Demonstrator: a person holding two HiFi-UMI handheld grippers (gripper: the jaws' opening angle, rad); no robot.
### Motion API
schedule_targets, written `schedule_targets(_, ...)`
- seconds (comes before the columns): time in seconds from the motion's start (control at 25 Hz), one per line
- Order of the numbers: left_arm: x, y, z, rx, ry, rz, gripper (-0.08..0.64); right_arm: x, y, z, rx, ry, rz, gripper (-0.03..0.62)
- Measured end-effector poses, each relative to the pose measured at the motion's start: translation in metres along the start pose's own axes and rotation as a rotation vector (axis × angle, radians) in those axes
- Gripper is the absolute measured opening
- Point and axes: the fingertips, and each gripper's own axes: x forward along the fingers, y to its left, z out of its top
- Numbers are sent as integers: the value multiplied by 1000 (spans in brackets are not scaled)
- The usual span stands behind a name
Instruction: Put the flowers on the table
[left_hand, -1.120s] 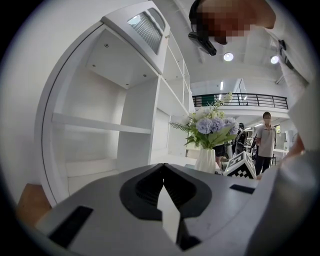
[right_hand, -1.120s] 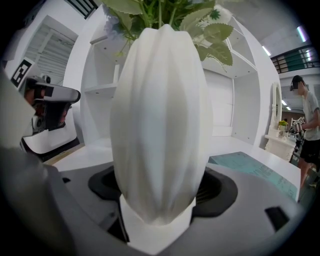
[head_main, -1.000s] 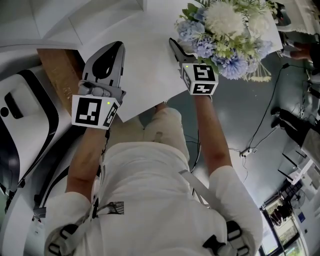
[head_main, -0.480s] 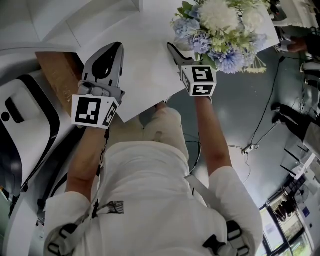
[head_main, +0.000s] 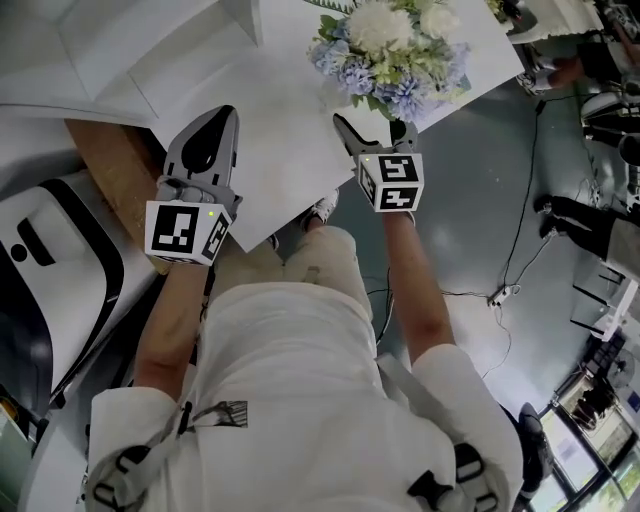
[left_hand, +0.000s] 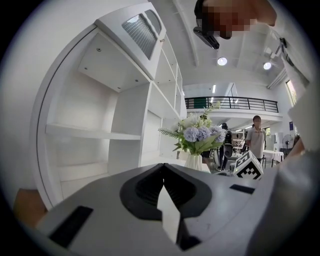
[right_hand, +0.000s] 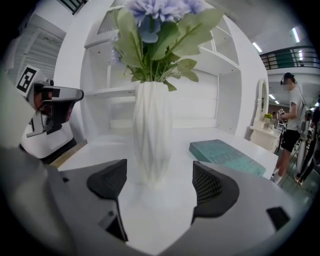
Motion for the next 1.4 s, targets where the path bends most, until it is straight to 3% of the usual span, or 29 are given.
schedule_targets(0.2,-8,-11,11,1,-10,-26,15,-36,-9,-2,49,2,-39,414)
schedule_targets(0.28,-11,-16,17,6,-11,-34,15,-51,-13,-4,75,0,-57,383)
schedule_targets(0.52,-18,-24,41,30,-29,-44,15,-100,-38,-7,177,-36,-145,220)
schedule_targets(0.72,-21,-22,70,52,-69,-24,15,-140,-70,10,248,-101,-209,12)
schedule_targets(0.92,-25,-17,97,58,-122,9,15,-171,-106,46,249,-175,-244,11)
schedule_targets(1.16,-31,-9,129,51,-190,54,15,-211,-142,118,192,-322,-277,11)
schedule_targets(1.4,-41,-1,160,59,-232,108,15,-250,-153,180,120,-457,-279,11)
